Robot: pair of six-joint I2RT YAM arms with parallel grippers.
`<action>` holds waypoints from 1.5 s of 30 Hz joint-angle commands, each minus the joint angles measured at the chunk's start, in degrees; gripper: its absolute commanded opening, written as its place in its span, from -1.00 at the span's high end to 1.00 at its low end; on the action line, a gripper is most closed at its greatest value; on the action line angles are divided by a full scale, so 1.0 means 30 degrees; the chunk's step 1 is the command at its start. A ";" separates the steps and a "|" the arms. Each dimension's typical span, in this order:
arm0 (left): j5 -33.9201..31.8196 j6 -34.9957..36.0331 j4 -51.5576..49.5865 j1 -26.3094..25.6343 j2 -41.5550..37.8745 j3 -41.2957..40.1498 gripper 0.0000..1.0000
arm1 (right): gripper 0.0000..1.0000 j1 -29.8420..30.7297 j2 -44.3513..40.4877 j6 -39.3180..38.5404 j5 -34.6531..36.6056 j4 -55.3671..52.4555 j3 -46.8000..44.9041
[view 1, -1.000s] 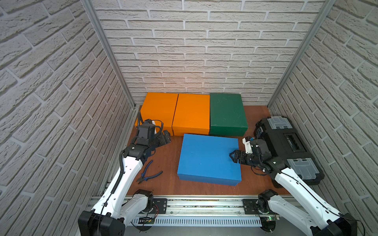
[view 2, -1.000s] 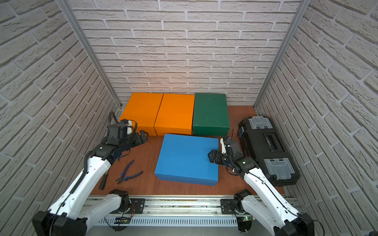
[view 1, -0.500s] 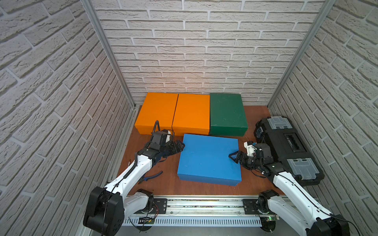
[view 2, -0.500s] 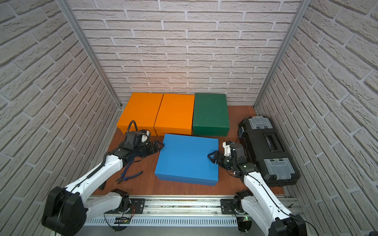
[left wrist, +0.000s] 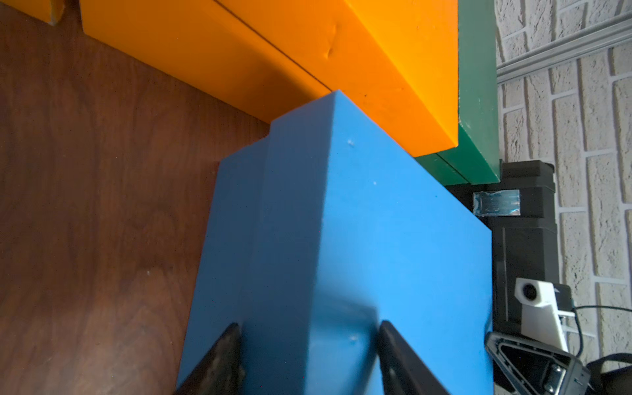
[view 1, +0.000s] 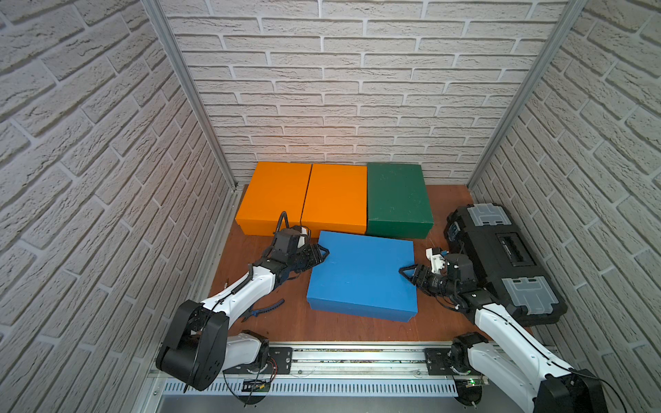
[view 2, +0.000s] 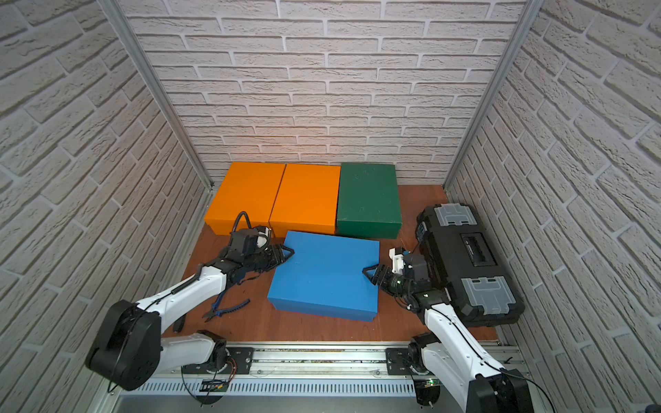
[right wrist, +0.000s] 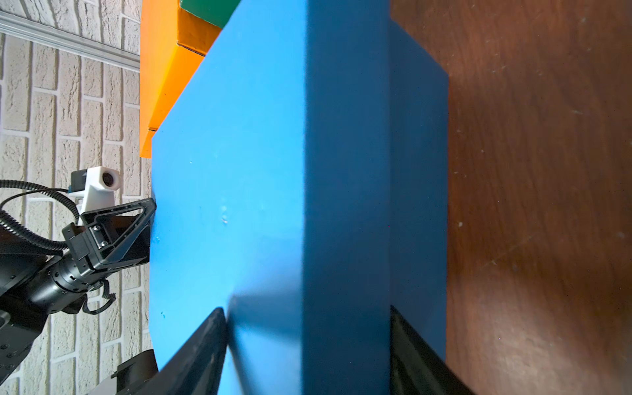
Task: Stack the shoeboxes
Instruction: Pick up the shoebox from the center of the board.
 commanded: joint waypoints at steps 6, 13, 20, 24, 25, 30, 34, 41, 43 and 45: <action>0.1454 -0.0502 -0.0034 -0.1613 -0.0433 0.0942 -0.13 | -0.09 0.1650 -0.0290 0.1205 -0.1272 0.1517 0.0421; -0.0185 -0.0196 -0.2285 -0.3233 -0.2223 0.2205 -0.11 | -0.01 0.2918 -0.0374 0.1682 -0.0774 0.1206 0.1869; -0.1826 -0.0156 -0.3823 -0.3646 -0.4653 0.2416 -0.11 | 0.07 0.4218 -0.0627 0.1478 0.0111 -0.0268 0.3857; -0.2510 -0.0228 -0.4317 -0.3666 -0.5849 0.2434 -0.11 | 0.11 0.4717 -0.0554 0.1453 0.0538 -0.0382 0.4831; -0.2623 -0.0264 -0.4352 -0.3645 -0.6074 0.2448 -0.11 | 0.13 0.4776 -0.0393 0.1382 0.0527 -0.0463 0.5134; -0.2816 -0.0477 -0.4252 -0.3672 -0.6821 0.2663 -0.11 | 0.17 0.5202 0.0526 0.0942 0.0494 -0.0868 0.6434; -0.2999 -0.0252 -0.4320 -0.3654 -0.7017 0.3343 -0.11 | 0.19 0.5448 0.1133 0.0583 0.0691 -0.0908 0.7291; -0.4244 0.0960 -0.4982 -0.3547 -0.6695 0.4778 -0.12 | 0.19 0.5525 0.2891 -0.0079 0.0835 -0.0460 0.9025; -0.4148 0.1076 -0.4752 -0.3217 -0.6570 0.4971 -0.11 | 0.19 0.5540 0.3621 -0.0412 0.0776 -0.0522 0.9727; -0.3895 0.1218 -0.4597 -0.2789 -0.6411 0.5232 -0.12 | 0.19 0.5540 0.4291 -0.0694 0.0727 -0.0548 1.0467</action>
